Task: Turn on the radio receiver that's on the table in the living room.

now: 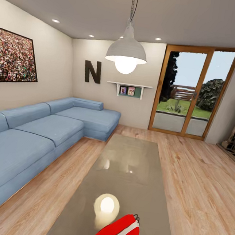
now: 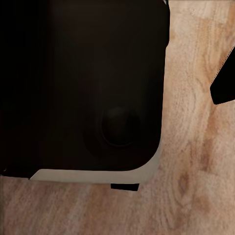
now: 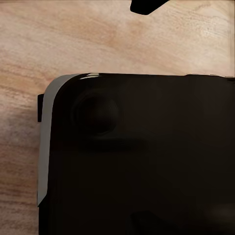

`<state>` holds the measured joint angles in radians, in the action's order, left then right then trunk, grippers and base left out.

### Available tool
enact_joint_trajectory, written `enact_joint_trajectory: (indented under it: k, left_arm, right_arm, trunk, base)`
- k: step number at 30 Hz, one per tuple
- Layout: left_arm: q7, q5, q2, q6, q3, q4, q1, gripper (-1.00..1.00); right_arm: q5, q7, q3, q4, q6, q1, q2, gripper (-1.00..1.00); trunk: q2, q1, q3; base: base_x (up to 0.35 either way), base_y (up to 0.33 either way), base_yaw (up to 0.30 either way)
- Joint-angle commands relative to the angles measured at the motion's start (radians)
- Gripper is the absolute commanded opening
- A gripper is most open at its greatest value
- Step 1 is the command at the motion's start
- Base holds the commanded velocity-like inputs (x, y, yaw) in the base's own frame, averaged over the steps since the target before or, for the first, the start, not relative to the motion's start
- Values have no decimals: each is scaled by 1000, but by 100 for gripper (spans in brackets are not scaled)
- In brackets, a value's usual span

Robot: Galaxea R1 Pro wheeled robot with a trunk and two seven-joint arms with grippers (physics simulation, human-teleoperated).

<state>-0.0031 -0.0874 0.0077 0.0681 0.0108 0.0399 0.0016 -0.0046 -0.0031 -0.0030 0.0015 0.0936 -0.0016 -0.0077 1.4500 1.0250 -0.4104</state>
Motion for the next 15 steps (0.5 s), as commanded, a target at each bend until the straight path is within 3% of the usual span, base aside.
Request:
enact_joint_trajectory:
  k: [1,15]
  left_arm:
    - [0,0,0,0,0,0,0,100]
    - [0,0,0,0,0,0,0,100]
  right_arm:
    - [0,0,0,0,0,0,0,100]
    - [0,0,0,0,0,0,0,100]
  trunk:
    - [0,0,0]
    - [0,0,0]
  base:
    - [0,0,-282]
    - [0,0,-282]
